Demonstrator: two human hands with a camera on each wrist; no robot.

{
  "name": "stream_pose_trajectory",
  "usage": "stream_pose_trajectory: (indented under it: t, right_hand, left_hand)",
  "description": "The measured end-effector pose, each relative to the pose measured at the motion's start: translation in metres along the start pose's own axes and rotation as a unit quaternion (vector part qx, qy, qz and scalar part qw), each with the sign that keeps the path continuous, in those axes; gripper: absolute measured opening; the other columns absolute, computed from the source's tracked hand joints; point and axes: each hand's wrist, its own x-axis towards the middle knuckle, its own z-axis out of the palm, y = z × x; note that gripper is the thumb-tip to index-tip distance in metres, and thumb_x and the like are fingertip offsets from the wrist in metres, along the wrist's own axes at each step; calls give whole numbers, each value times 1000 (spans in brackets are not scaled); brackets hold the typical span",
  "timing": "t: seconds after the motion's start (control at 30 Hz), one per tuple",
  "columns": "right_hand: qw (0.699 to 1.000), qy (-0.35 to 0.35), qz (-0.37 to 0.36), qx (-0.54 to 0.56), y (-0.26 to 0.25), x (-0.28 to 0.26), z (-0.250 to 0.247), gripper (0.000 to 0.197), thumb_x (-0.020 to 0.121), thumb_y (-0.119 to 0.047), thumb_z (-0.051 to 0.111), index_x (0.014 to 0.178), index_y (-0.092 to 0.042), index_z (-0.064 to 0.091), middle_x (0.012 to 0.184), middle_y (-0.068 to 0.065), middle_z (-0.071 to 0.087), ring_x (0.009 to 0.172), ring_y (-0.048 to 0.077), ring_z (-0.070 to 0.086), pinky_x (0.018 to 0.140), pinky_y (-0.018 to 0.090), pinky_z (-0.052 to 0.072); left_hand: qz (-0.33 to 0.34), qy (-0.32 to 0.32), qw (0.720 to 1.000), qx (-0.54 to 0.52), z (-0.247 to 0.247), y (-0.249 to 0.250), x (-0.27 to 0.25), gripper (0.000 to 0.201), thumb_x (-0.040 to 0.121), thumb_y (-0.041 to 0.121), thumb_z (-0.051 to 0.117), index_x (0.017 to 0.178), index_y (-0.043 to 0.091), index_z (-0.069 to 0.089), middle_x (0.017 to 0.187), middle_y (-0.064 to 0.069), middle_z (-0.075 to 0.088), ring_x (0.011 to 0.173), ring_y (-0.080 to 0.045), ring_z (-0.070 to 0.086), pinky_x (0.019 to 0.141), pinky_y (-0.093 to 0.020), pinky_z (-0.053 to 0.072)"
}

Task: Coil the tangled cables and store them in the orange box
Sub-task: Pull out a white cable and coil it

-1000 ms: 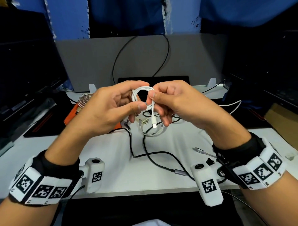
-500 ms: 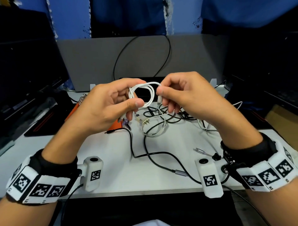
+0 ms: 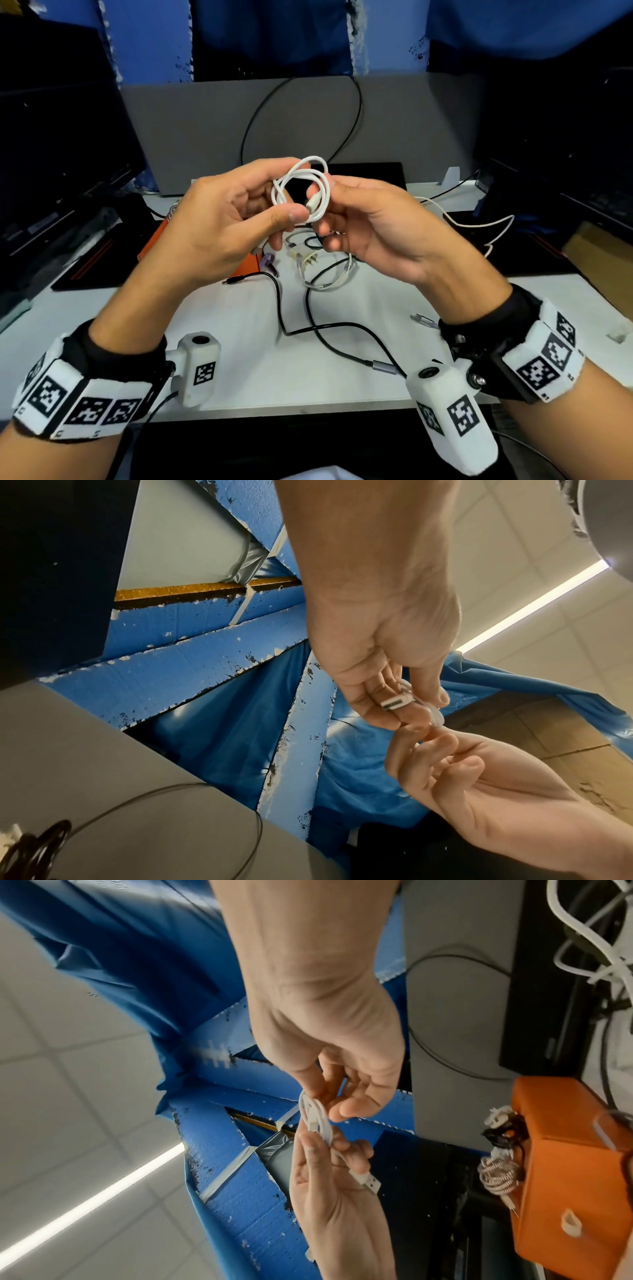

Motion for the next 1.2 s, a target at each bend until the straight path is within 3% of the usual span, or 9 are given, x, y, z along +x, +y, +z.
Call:
stream_pose_trajectory:
  t: [0.17,0.3,0.43,0.53,0.67,0.9,0.97,1.07,1.2]
  right_hand:
    - [999,-20,26,24,2,1,2,50,107,-46,40,85,-13,70,84,2,67,71,15,57,66,30,44]
    - [998,-46,33,28,1,-1,0,52,109,-42,38,77,-14,69,84,3,66,72,15,56,64,28,46]
    - [995,-74,49,42,2,-1,1,63,108,-48,33,66,-16,67,84,2,62,76,17,56,68,30,46]
    - [998,-64,24,4,3,0,1,56,103,-57,42,76,-14,66,88,5,63,80,18,57,72,33,45]
    - [994,-18,-39,-101,8,1,2,25,107,-27,53,119,-7,64,101,7,70,80,16,64,72,30,51]
    - [973,-61,-43,-220,-8,-5,-7,33,110,-13,46,141,-12,55,88,15,73,67,25,70,71,32,53]
    - [969,-43,-36,-242,-12,-6,-11,29,110,-15,46,134,-11,63,94,15,76,76,24,73,75,31,53]
    - [963,18,-36,-265,-1,-1,-6,30,112,-19,44,116,-11,72,104,12,79,92,24,76,85,37,55]
    - [990,40,-23,-132,17,4,9,33,113,-23,40,112,-15,72,106,6,78,98,23,76,97,41,57]
  left_hand:
    - [-2,-12,1000,-18,0,3,0,39,90,17,68,128,26,62,89,10,74,65,-10,68,61,-17,52]
    - [-2,-26,998,-55,-1,1,0,37,91,17,68,127,25,63,94,-3,74,65,-12,67,62,-24,55]
    - [2,0,1000,0,0,-1,-1,35,92,18,69,126,27,64,88,0,72,63,-15,67,60,-19,52]
    - [11,35,999,37,2,-3,0,34,94,21,70,128,24,66,86,2,72,62,-21,67,60,-17,49]
    - [18,69,996,47,3,-9,3,33,96,21,70,129,21,65,92,6,74,66,-20,69,62,-19,52]
    - [-8,117,993,20,-1,-20,7,21,99,15,66,120,20,66,91,-9,72,68,-22,72,66,-36,60]
    - [-21,129,991,-28,3,-22,9,19,99,11,65,119,11,65,91,-15,72,66,-19,71,67,-29,58]
    - [-40,154,984,-82,15,-24,10,19,99,10,64,118,9,64,88,-5,75,67,-18,73,68,-25,58]
    - [-43,195,975,-99,25,-27,9,21,99,13,66,119,12,64,88,4,76,82,-13,74,76,-25,57]
